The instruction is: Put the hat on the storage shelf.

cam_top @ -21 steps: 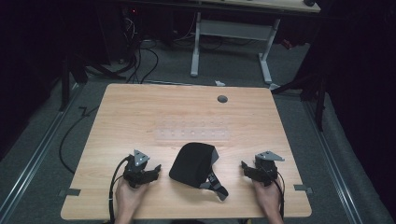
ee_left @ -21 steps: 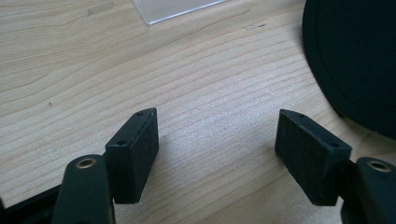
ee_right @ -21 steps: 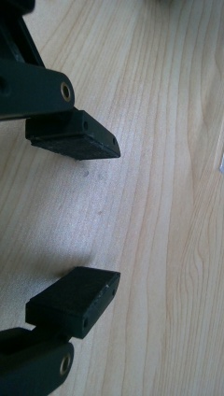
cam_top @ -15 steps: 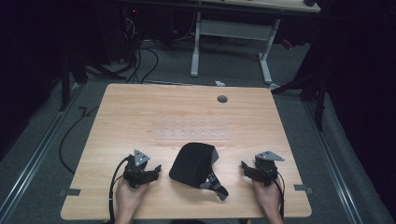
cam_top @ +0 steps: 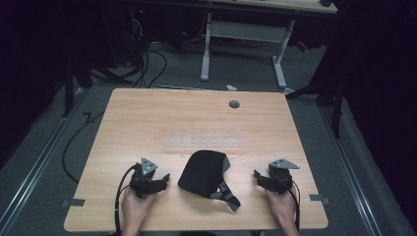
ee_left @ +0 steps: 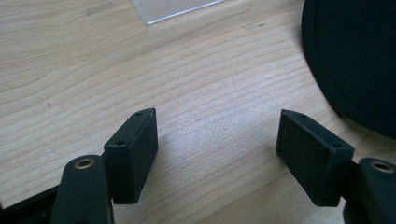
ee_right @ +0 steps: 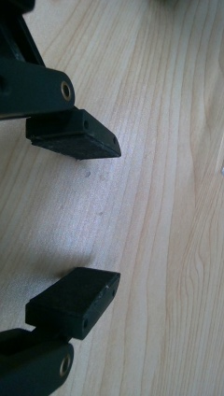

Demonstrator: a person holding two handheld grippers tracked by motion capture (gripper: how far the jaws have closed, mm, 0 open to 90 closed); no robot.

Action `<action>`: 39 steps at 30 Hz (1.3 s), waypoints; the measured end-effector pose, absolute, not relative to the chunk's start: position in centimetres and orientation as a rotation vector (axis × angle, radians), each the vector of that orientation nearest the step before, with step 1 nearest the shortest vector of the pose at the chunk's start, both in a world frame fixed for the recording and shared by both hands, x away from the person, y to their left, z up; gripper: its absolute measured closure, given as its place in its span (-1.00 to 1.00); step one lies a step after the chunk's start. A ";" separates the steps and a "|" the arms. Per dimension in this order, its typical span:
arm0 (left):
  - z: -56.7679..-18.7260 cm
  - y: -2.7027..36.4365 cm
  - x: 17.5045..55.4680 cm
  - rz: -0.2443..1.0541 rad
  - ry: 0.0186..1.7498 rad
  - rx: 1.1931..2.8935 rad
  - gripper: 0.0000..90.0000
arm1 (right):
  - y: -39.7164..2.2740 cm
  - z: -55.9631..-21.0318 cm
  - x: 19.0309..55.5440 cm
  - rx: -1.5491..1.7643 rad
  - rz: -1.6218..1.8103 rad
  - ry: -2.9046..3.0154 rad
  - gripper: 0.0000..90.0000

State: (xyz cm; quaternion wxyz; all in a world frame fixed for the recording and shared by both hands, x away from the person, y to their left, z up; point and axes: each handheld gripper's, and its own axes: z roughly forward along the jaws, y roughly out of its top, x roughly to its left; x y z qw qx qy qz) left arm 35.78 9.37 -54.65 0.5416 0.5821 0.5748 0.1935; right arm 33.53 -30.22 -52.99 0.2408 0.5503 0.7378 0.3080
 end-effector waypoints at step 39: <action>-54.7 9.3 35.7 0.462 1.367 1.383 -0.36 | -28.3 -50.4 33.0 1.422 1.137 2.144 -0.03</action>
